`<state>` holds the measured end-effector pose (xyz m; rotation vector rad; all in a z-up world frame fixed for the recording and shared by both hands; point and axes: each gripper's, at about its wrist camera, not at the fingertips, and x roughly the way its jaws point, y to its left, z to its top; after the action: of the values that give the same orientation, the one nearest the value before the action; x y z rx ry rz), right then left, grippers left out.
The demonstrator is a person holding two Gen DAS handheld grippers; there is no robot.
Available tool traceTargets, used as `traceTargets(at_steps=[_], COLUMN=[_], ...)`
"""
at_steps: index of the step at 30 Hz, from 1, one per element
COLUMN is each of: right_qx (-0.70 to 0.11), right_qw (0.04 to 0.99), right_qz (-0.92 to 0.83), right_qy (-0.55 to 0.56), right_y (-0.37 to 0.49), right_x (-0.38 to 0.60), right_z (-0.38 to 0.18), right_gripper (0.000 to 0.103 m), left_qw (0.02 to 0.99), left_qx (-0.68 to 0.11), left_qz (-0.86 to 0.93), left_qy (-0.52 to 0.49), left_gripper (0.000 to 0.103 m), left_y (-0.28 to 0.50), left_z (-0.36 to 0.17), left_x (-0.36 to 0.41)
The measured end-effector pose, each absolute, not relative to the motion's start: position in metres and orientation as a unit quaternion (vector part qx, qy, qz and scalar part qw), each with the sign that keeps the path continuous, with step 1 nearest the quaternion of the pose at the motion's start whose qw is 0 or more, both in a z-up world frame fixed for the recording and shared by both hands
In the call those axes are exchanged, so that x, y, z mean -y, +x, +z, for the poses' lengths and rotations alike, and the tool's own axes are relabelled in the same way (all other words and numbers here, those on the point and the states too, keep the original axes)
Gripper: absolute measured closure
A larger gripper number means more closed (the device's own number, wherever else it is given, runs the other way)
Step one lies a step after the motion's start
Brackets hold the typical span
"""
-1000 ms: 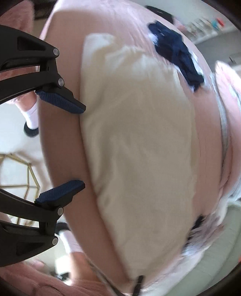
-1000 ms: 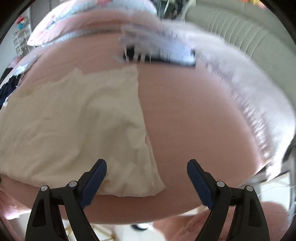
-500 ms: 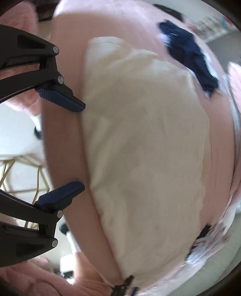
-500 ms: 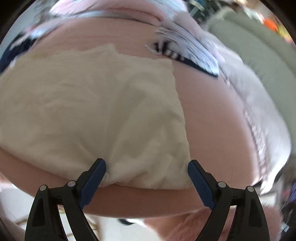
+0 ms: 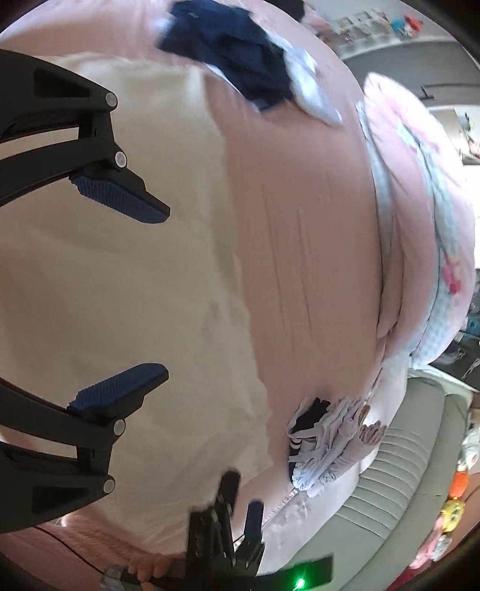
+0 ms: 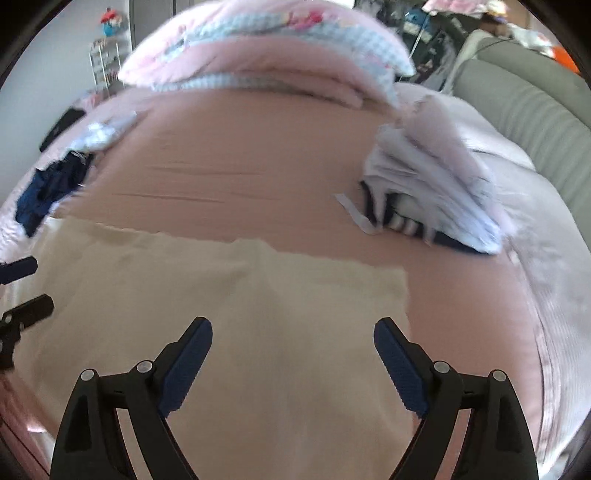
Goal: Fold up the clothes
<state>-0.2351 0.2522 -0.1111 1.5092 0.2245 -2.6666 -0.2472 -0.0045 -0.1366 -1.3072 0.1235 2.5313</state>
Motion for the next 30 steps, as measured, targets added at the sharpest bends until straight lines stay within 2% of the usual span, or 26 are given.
traceTargets(at_steps=[5,7,11,20,24,28,30], right_qx=[-0.063,-0.056,-0.051,-0.054,-0.033,-0.001,0.024], right_qw=[0.052,0.06,0.068,0.058,0.042,0.025,0.014], right_qz=[-0.849,-0.843,-0.844,-0.861,-0.87,-0.88,-0.884], right_qy=[0.522,0.532,0.529,0.503,0.491,0.475,0.466], right_y=[-0.277,-0.287,-0.3,-0.319,-0.321,-0.314,-0.299], right_x=[-0.243,-0.241,-0.238,-0.23,-0.235,-0.243,-0.264], right_z=[-0.147,-0.161,-0.172,-0.182,-0.177,-0.164,-0.142], right_gripper=[0.018,0.03,0.03,0.029,0.027,0.029,0.029], left_qw=[0.128,0.122,0.105,0.08,0.079,0.049,0.079], left_qx=[-0.014,0.001,-0.032,-0.041,-0.044,-0.009,0.016], left_qz=[0.86,0.851,0.852,0.859,0.867,0.884,0.89], left_qy=[-0.494,-0.511,-0.511,-0.504,-0.491,-0.466,-0.449], left_gripper=[0.026,0.026,0.026,0.025,0.019,0.02,0.02], left_y=[-0.296,-0.309,-0.322,-0.339,-0.345,-0.344,-0.334], left_z=[-0.172,-0.186,-0.198,-0.201,-0.205,-0.186,-0.171], left_x=[-0.001,0.0,-0.009,-0.015,-0.018,-0.004,-0.003])
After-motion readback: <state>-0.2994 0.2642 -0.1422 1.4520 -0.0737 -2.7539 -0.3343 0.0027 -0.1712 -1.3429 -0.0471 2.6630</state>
